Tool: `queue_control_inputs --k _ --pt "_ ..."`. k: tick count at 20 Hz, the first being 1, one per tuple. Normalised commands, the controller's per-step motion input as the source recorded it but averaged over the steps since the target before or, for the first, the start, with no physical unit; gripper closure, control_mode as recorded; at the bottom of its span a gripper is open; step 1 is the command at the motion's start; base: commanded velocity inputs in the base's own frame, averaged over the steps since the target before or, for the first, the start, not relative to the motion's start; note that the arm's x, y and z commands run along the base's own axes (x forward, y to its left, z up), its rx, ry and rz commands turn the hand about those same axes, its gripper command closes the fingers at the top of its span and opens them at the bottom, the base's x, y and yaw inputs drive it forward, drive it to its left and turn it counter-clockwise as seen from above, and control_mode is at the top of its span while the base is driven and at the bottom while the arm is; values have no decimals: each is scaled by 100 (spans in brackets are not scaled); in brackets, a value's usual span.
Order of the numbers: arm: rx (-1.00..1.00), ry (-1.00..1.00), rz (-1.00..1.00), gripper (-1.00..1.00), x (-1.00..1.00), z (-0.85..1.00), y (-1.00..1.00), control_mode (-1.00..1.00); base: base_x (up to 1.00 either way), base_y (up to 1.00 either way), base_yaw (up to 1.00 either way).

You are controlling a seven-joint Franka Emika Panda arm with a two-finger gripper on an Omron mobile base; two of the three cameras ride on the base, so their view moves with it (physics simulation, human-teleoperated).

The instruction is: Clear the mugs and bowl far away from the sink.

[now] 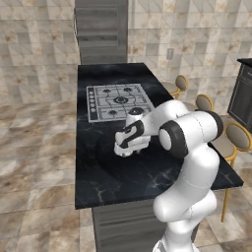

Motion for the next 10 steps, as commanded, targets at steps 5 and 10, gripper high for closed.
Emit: queue_control_inputs --k 5,10 --pt "0 0 0 -100 0 41 0 -100 0 0 0" --pt "0 0 0 -100 0 56 0 -100 0 0 0"
